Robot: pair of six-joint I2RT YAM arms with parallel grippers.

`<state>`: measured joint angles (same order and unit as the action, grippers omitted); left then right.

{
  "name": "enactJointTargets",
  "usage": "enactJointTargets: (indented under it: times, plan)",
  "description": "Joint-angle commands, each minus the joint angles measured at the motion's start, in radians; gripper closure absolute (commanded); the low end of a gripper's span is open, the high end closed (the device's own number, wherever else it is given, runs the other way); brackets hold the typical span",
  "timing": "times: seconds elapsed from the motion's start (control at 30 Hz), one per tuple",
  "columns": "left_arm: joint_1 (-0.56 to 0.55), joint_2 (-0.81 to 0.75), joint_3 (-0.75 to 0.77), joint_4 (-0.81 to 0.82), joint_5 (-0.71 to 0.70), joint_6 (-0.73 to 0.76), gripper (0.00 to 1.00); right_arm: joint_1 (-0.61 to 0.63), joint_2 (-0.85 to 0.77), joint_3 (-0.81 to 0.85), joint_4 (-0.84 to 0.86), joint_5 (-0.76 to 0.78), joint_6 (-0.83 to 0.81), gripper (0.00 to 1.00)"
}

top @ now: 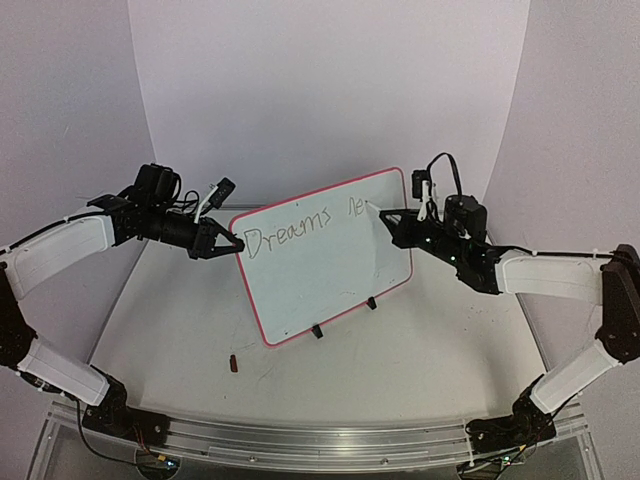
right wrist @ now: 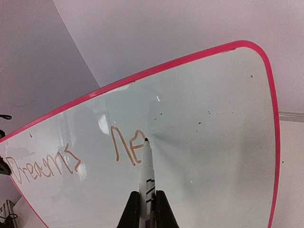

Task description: Write a sentence on the whiteboard

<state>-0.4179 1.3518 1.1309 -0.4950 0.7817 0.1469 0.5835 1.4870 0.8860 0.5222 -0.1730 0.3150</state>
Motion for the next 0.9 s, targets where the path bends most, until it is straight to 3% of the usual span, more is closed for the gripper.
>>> enactJointTargets:
  times: [0.0,0.87]
  plan:
    - [-0.013,0.029,0.007,-0.051,-0.018,0.019,1.00,-0.001,-0.016,-0.002,0.036,0.006,0.002,1.00]
    - [-0.018,0.033,0.008,-0.053,-0.024,0.023,1.00,-0.001,0.039,0.050,0.032,0.118,-0.018,1.00]
